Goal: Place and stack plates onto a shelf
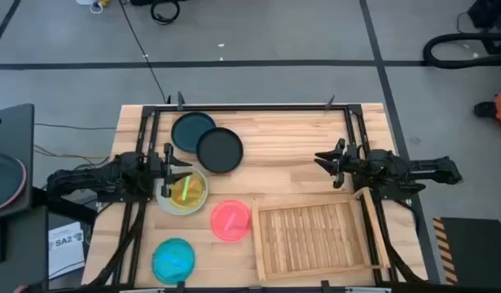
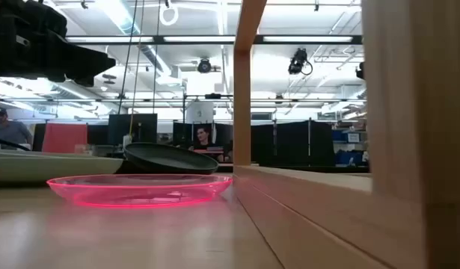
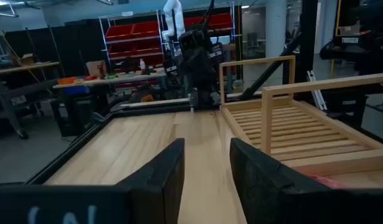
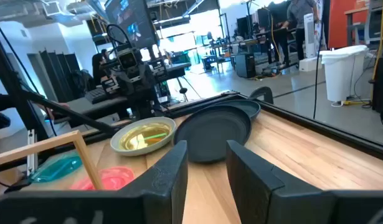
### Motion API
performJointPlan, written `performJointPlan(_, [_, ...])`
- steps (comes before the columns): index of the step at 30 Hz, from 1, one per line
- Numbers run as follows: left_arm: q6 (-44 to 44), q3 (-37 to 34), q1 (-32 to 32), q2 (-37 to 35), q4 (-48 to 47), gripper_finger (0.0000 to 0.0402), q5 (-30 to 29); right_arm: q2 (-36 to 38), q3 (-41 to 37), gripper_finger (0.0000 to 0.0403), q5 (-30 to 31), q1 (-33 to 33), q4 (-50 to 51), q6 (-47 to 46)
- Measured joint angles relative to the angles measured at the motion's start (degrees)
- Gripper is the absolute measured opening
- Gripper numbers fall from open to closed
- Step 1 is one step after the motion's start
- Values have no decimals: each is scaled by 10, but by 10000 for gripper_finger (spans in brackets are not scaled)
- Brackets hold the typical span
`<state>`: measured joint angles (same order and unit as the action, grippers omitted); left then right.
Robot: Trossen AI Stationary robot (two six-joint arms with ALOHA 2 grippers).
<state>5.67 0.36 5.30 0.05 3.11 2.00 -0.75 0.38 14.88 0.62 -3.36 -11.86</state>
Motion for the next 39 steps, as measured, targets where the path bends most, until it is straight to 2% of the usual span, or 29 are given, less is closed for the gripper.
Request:
performJointPlan(11, [-1,0,0,0,0,135,0,0,0,115,0,0,0,0])
performJointPlan(18, [-53,0,0,3,0,135,1,0,0,115,0,0,0,0])
performJointPlan(39, [-50,0,0,3,0,135,0,0,0,115,0,0,0,0])
